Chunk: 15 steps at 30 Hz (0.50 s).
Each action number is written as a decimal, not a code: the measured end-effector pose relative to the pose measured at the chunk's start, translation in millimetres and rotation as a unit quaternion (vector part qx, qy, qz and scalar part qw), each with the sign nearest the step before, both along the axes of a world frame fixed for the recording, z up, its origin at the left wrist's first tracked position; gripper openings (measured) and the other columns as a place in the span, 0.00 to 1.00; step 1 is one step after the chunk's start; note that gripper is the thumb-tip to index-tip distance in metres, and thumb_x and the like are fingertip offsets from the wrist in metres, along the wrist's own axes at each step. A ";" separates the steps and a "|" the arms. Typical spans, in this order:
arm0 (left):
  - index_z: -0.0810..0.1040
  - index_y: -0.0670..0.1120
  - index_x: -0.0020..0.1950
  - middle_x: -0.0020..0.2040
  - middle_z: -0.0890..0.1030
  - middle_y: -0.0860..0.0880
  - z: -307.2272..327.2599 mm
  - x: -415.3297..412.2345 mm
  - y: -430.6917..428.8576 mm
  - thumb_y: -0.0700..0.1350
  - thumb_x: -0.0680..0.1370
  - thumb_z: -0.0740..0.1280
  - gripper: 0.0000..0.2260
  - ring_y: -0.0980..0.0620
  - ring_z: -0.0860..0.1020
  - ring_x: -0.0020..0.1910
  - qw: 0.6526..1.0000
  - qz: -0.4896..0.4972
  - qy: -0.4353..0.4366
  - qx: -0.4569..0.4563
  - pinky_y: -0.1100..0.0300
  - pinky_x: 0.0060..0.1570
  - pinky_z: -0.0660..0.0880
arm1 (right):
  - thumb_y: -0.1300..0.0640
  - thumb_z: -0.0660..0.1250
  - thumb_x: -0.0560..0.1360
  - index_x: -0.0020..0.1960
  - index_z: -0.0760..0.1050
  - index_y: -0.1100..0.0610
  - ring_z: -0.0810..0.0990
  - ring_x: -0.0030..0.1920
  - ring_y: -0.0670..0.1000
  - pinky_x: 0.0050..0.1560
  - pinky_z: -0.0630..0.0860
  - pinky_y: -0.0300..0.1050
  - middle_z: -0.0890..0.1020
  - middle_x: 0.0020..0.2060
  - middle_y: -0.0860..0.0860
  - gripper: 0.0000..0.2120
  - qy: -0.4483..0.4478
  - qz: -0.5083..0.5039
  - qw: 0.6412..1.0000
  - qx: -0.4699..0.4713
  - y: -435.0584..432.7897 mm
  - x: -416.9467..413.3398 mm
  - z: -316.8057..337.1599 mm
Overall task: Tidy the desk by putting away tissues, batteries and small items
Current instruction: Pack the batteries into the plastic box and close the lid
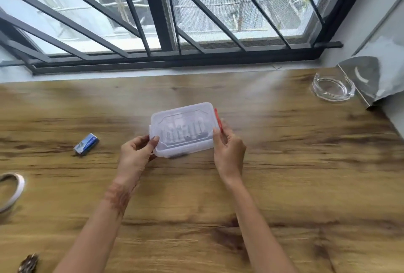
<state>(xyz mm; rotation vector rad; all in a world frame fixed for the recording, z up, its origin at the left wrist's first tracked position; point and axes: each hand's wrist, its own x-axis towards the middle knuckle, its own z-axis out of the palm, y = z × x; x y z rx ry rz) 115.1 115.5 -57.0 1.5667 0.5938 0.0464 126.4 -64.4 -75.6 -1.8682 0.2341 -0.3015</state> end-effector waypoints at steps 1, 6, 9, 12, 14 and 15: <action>0.76 0.36 0.58 0.48 0.80 0.42 -0.8 0.1 -0.6 0.40 0.75 0.68 0.13 0.48 0.78 0.44 1.000 0.004 0.002 0.001 0.56 0.49 0.76 | 0.58 0.62 0.77 0.65 0.72 0.60 0.77 0.59 0.48 0.62 0.71 0.41 0.77 0.61 0.54 0.16 0.000 0.001 1.000 -0.004 -1.2 -0.1 0.3; 0.78 0.37 0.55 0.44 0.80 0.44 -4.2 -7.5 -2.3 0.45 0.71 0.72 0.17 0.50 0.77 0.42 0.999 0.048 0.022 -0.015 0.59 0.45 0.75 | 0.57 0.62 0.78 0.65 0.72 0.59 0.78 0.57 0.47 0.59 0.71 0.41 0.80 0.58 0.54 0.16 0.011 0.006 1.000 -0.009 -2.2 -1.8 4.2; 0.76 0.38 0.55 0.45 0.79 0.43 -3.7 -16.5 -1.5 0.44 0.70 0.73 0.17 0.51 0.77 0.41 0.991 0.060 0.075 -0.097 0.60 0.49 0.75 | 0.57 0.61 0.78 0.64 0.74 0.58 0.80 0.52 0.49 0.54 0.73 0.39 0.82 0.54 0.54 0.15 0.011 0.009 1.000 -0.022 -0.4 -2.5 4.2; 0.75 0.37 0.56 0.43 0.78 0.44 -0.8 -20.7 -2.5 0.39 0.71 0.71 0.15 0.51 0.76 0.41 0.969 0.039 0.098 -0.225 0.61 0.50 0.75 | 0.58 0.61 0.77 0.61 0.76 0.58 0.80 0.48 0.49 0.46 0.71 0.37 0.83 0.50 0.54 0.14 0.009 0.006 0.999 -0.040 -0.3 -2.3 3.6; 0.75 0.38 0.55 0.41 0.78 0.45 -0.4 -21.3 -2.9 0.37 0.71 0.70 0.13 0.52 0.76 0.39 0.959 0.035 0.089 -0.266 0.65 0.45 0.75 | 0.58 0.61 0.77 0.60 0.76 0.59 0.80 0.46 0.50 0.45 0.70 0.38 0.83 0.48 0.54 0.13 0.014 0.006 0.999 -0.049 0.8 -1.9 2.9; 0.75 0.39 0.52 0.41 0.78 0.45 -0.8 -21.4 -3.3 0.36 0.72 0.69 0.10 0.52 0.76 0.39 0.957 0.040 0.084 -0.274 0.65 0.45 0.75 | 0.59 0.62 0.77 0.60 0.76 0.60 0.80 0.46 0.51 0.45 0.71 0.39 0.83 0.48 0.55 0.13 0.015 0.005 0.998 -0.054 1.0 -1.8 2.9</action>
